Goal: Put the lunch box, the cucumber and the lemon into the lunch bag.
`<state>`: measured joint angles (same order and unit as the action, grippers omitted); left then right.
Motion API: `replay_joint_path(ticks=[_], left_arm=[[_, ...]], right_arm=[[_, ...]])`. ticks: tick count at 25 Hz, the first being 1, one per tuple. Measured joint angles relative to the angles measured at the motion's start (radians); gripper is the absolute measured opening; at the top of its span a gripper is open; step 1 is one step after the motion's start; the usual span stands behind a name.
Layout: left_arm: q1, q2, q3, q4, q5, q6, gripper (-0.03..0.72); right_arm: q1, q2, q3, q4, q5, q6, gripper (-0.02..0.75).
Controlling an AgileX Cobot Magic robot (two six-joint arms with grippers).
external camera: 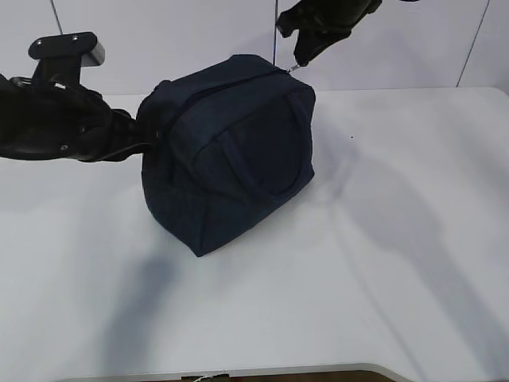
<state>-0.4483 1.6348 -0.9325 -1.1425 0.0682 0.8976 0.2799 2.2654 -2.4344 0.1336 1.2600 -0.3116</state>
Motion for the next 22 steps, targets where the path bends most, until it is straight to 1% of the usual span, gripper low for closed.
replay_joint_path(ticks=[6, 11, 19, 22], left_arm=[[0.0, 0.0, 0.0, 0.03, -0.039, 0.002, -0.015], [0.0, 0.0, 0.0, 0.091, -0.076, 0.002, -0.015], [0.0, 0.0, 0.0, 0.133, -0.16, 0.004, -0.015], [0.0, 0.0, 0.0, 0.152, -0.174, 0.004, -0.015]], right_arm=[[0.0, -0.066, 0.127, 0.023, 0.0, 0.0, 0.005], [0.0, -0.141, 0.218, 0.046, -0.004, 0.015, 0.005], [0.0, -0.317, 0.478, 0.102, -0.009, 0.021, 0.005], [0.0, -0.372, 0.562, 0.144, -0.015, 0.022, 0.005]])
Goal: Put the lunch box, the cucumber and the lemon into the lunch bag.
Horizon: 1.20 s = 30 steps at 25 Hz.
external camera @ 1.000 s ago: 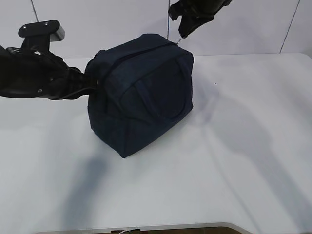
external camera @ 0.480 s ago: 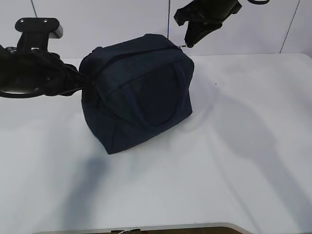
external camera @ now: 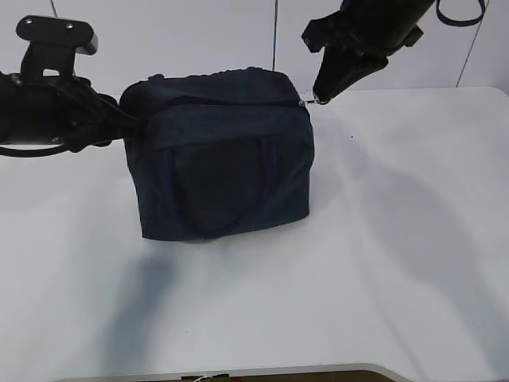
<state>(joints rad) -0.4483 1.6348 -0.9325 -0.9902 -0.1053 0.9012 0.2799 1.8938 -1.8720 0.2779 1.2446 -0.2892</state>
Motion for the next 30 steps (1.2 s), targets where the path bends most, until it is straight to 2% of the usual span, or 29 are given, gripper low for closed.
replay_joint_path(ticks=[3, 10, 22, 25, 30], left_arm=[[0.0, 0.0, 0.0, 0.007, -0.015, 0.0, -0.015], [0.0, 0.0, 0.0, 0.116, -0.045, 0.002, -0.015], [0.0, 0.0, 0.0, 0.422, -0.03, 0.002, -0.002], [0.002, 0.0, 0.0, 0.447, -0.007, 0.002, 0.064], [0.013, -0.024, 0.0, 0.49, 0.095, 0.002, 0.293]], right_arm=[[0.0, -0.038, 0.058, 0.045, -0.002, 0.004, 0.005], [0.0, -0.069, 0.115, 0.11, -0.008, 0.023, 0.005], [0.0, -0.069, 0.115, 0.122, -0.006, 0.08, 0.004], [0.0, -0.069, 0.115, 0.128, -0.006, 0.084, 0.005], [0.0, -0.069, 0.115, 0.128, -0.006, 0.086, 0.005]])
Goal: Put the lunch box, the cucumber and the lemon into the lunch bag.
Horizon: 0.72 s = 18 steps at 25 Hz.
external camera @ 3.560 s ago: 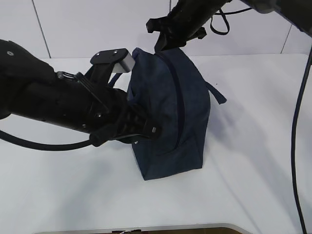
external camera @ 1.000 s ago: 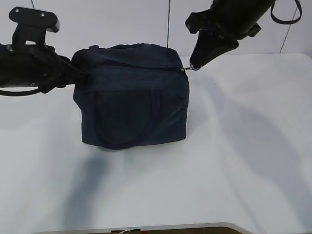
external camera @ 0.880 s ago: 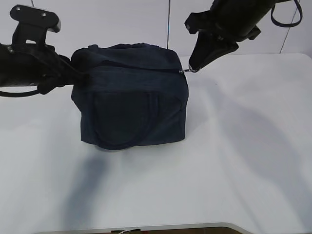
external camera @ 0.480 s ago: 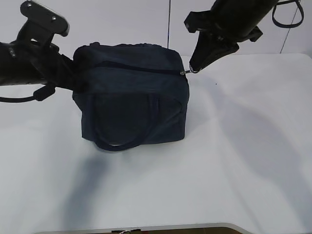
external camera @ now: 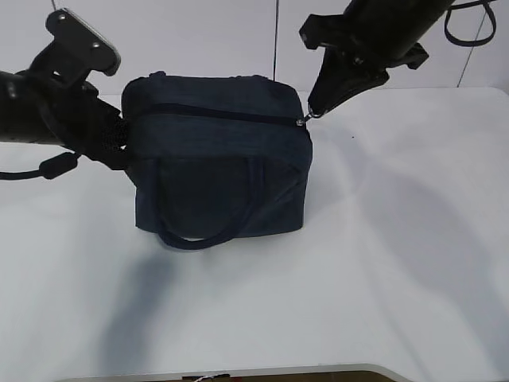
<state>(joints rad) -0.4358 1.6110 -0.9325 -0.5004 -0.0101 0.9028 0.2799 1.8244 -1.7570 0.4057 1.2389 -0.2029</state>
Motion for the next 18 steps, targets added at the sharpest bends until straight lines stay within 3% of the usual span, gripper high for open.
replay_joint_path(ticks=[4, 10, 18], left_arm=[[0.041, -0.06, 0.0, 0.009, 0.081, 0.0, 0.358], [0.071, -0.169, 0.0, 0.085, 0.17, 0.0, 0.366], [0.071, -0.226, 0.0, 0.1, 0.209, 0.0, 0.366]], right_arm=[[0.0, 0.0, 0.0, 0.0, 0.0, 0.007, 0.004], [0.0, 0.0, 0.002, 0.0, 0.0, 0.034, 0.004], [0.0, 0.0, 0.002, 0.006, 0.0, 0.067, 0.004]])
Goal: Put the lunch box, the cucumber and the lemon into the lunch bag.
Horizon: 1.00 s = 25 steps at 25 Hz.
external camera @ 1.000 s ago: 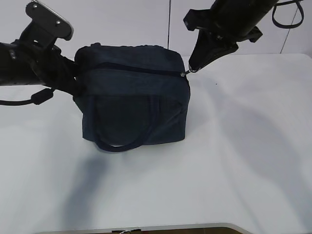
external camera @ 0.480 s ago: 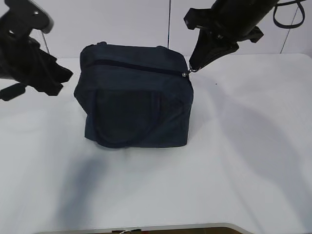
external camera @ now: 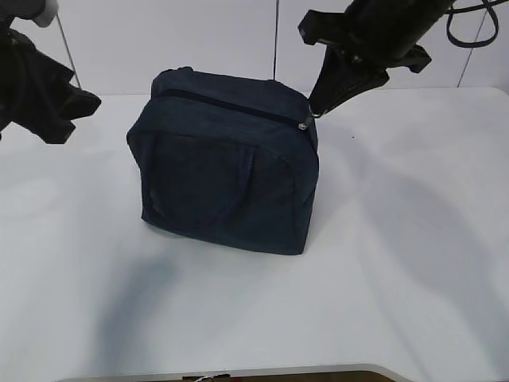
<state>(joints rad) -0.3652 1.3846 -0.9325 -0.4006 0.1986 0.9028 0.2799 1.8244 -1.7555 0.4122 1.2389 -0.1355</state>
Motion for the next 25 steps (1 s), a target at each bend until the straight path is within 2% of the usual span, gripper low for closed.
replay_joint_path(ticks=[5, 12, 18, 25], left_arm=[[-0.055, 0.0, 0.0, 0.001, 0.018, 0.046, 0.366], [-0.151, 0.0, 0.0, 0.001, 0.01, 0.13, 0.366], [-0.18, -0.002, 0.0, 0.001, -0.04, 0.204, 0.366], [-0.185, -0.002, 0.0, 0.001, -0.049, 0.217, 0.366]], right_arm=[[0.0, 0.0, 0.0, -0.064, 0.0, 0.113, 0.005], [0.0, 0.0, 0.0, -0.071, 0.0, 0.289, 0.004], [0.0, 0.0, 0.0, -0.071, 0.0, 0.5, 0.004], [0.0, 0.0, 0.0, -0.04, 0.0, 0.692, 0.004]])
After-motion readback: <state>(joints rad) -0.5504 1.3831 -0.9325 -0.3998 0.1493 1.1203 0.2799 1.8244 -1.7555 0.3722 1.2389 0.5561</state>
